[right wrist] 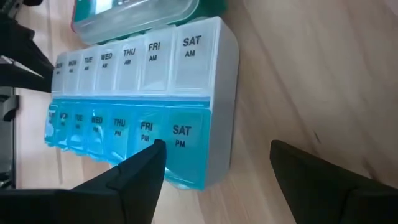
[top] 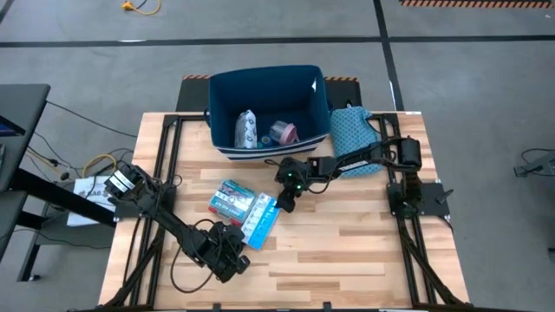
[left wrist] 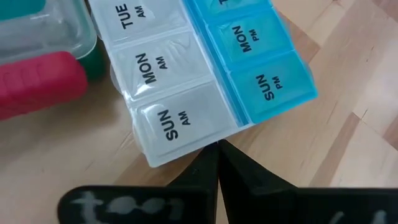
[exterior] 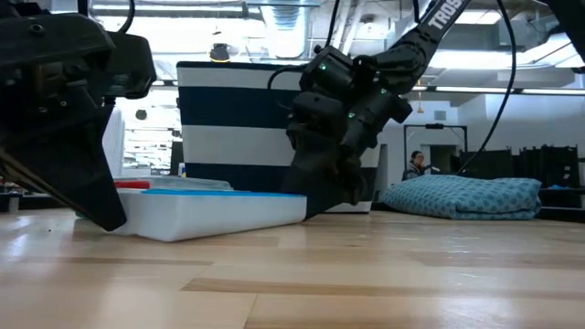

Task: Pack medical supplies into shirt
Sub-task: Put the pill organizer into the blue patterned shirt

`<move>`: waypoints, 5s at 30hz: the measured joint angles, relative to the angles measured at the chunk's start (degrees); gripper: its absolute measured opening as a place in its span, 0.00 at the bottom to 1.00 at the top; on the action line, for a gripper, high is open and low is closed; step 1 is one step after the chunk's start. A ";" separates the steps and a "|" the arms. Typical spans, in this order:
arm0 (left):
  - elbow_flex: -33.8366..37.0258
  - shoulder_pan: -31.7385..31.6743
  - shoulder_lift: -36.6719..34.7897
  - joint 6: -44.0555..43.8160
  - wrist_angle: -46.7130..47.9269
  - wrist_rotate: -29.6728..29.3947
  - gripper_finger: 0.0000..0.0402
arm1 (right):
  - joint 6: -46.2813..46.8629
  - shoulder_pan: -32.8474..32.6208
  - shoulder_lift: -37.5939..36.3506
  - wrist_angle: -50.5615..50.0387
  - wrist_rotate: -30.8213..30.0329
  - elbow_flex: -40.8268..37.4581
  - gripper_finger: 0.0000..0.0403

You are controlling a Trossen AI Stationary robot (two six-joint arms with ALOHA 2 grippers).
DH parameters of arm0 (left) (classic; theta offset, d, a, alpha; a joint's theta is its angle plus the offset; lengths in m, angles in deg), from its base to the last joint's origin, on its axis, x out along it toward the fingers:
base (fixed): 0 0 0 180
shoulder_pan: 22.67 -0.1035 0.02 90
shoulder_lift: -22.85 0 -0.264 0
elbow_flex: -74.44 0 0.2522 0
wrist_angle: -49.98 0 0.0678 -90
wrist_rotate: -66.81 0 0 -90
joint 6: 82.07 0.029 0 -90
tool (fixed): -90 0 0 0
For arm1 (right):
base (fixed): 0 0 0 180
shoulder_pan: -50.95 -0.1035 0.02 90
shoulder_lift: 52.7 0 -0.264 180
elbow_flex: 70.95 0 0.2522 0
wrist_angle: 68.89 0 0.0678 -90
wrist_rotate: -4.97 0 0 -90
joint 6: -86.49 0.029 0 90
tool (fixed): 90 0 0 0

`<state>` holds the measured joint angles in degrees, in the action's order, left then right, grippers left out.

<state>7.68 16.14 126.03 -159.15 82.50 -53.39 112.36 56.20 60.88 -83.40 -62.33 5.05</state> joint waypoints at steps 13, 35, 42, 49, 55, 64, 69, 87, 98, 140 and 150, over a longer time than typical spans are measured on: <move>0.00 -1.68 -0.13 4.28 -0.04 3.29 0.00 | 0.10 -3.76 0.39 4.71 6.01 -0.33 0.70; -0.04 -1.53 -0.21 5.16 -0.02 4.83 0.00 | 3.75 -3.86 0.11 6.60 18.93 -0.31 0.70; -0.02 -1.64 -0.11 5.64 -0.06 4.12 0.00 | 3.38 -4.65 0.31 -1.51 14.10 -0.04 0.70; 0.07 -1.90 0.06 6.24 -0.06 2.88 0.00 | 2.59 -6.45 1.53 -0.79 11.99 0.30 0.70; -0.01 -1.76 2.32 7.34 -1.83 2.87 0.00 | 3.32 -6.89 1.70 4.13 12.36 -0.07 0.70; 0.00 -1.26 2.49 5.39 -3.47 1.29 0.00 | 2.68 -8.36 1.78 8.86 12.93 -0.04 0.70; 0.00 -1.22 2.49 5.17 -3.53 1.59 0.00 | 2.83 -8.59 1.81 9.57 13.25 -0.04 0.63; -0.82 0.27 2.60 4.86 -3.20 1.88 0.00 | 4.45 -8.00 1.64 12.37 20.85 0.00 0.42; -5.76 3.25 2.93 4.71 3.77 3.99 0.00 | 5.41 -8.21 1.81 13.10 25.26 -0.02 0.35; -6.58 6.52 2.58 -0.24 4.56 -1.18 0.00 | 2.40 4.65 -22.38 6.84 26.59 14.45 0.33; -6.58 4.72 2.58 -0.24 4.29 -4.09 0.00 | 0.44 11.19 -22.64 4.84 26.51 25.91 0.29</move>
<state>1.10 20.85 128.61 -159.39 86.79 -57.48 112.80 67.39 38.24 -78.56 -35.82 30.96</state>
